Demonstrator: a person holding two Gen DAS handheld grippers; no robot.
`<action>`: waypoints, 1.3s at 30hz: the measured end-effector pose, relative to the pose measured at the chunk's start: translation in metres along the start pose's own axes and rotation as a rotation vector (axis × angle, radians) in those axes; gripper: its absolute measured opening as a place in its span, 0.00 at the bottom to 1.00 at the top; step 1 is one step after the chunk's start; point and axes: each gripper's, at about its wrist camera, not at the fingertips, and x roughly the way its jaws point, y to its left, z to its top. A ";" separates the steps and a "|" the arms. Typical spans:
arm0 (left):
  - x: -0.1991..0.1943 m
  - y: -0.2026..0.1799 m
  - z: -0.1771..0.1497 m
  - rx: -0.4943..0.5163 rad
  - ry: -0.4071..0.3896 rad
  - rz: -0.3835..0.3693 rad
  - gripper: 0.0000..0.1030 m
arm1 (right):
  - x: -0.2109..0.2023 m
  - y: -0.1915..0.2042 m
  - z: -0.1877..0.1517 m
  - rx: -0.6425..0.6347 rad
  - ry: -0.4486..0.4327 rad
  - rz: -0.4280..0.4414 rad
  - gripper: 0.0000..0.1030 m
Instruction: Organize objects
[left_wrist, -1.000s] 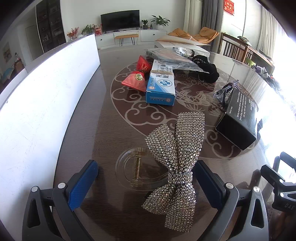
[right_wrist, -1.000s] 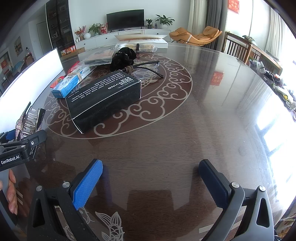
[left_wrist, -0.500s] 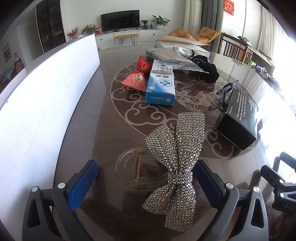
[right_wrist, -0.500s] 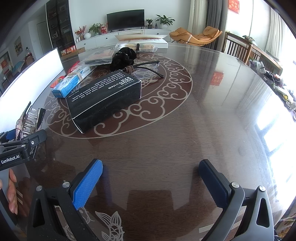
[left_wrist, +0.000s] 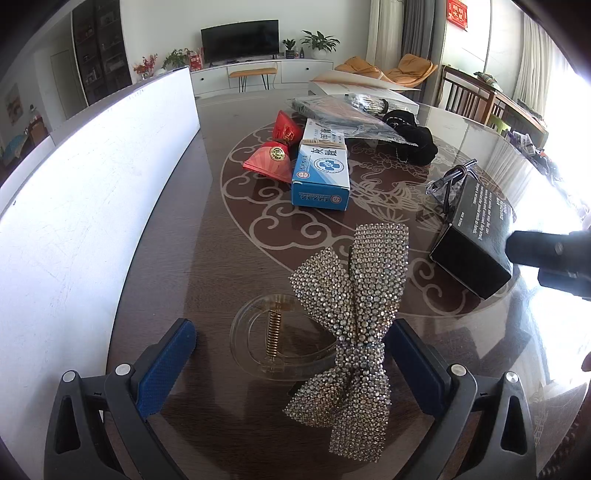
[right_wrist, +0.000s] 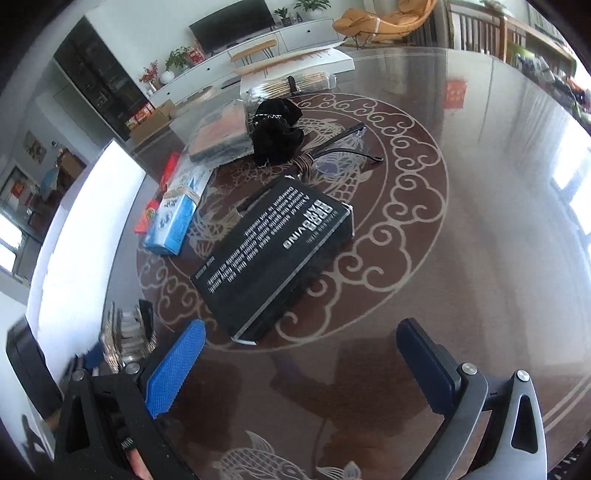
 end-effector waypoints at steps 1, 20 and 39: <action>0.000 0.000 0.000 0.000 0.000 0.000 1.00 | 0.008 0.004 0.011 0.050 0.018 0.001 1.00; 0.000 -0.001 0.000 0.000 0.000 0.000 1.00 | 0.003 -0.022 -0.020 -0.308 -0.165 -0.179 0.83; 0.000 0.000 0.000 0.000 0.000 0.000 1.00 | 0.015 -0.029 -0.013 -0.343 -0.162 -0.187 1.00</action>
